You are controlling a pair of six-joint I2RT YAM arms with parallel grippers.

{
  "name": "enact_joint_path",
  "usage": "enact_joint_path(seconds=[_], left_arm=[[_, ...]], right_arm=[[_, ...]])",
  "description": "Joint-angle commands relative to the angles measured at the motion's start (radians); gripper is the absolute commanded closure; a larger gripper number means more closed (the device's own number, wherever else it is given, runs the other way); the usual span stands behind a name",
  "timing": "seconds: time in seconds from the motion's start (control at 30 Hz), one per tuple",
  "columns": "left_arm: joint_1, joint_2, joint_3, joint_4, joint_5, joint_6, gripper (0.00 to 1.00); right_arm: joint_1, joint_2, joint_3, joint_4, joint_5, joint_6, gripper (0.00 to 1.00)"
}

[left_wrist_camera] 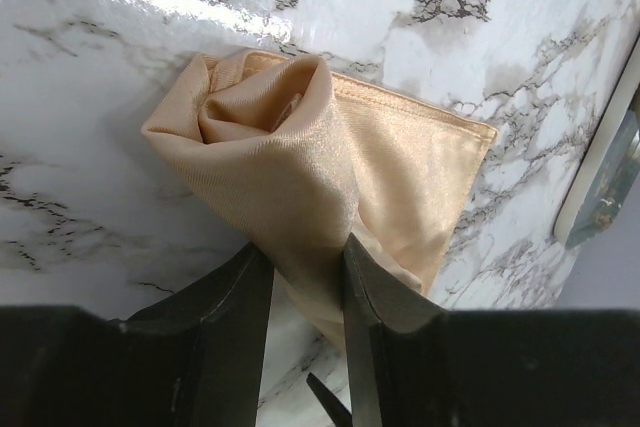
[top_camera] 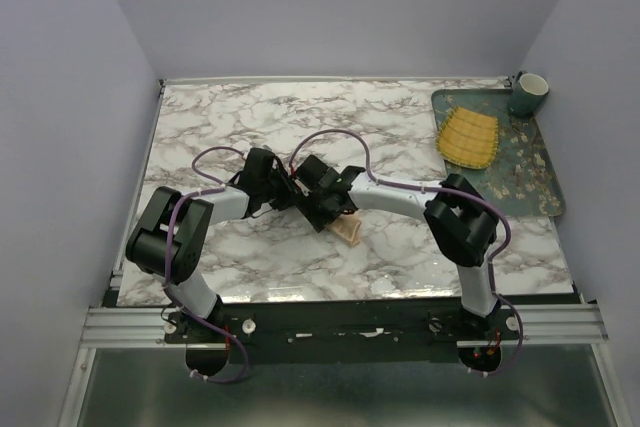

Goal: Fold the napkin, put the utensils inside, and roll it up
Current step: Roll the napkin with the utensil

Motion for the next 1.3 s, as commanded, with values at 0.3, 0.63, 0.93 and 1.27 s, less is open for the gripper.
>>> enact_joint_path(seconds=[0.3, 0.63, 0.93, 1.27], left_arm=[[-0.004, 0.005, -0.022, -0.057, 0.026, 0.013, 0.59], [0.010, -0.078, 0.029, -0.144, -0.035, 0.118, 0.36], [0.010, -0.187, 0.041, -0.273, -0.117, 0.186, 0.31], [-0.001, -0.079, 0.081, -0.215, -0.045, 0.145, 0.30]], right_arm=[[0.014, 0.082, -0.193, 0.152, 0.250, 0.057, 0.66], [-0.015, 0.025, -0.175, 0.172, -0.052, 0.051, 0.93], [-0.191, 0.057, -0.152, 0.230, -0.657, 0.094, 0.96], [-0.363, 0.213, -0.076, 0.218, -1.077, 0.120, 0.93]])
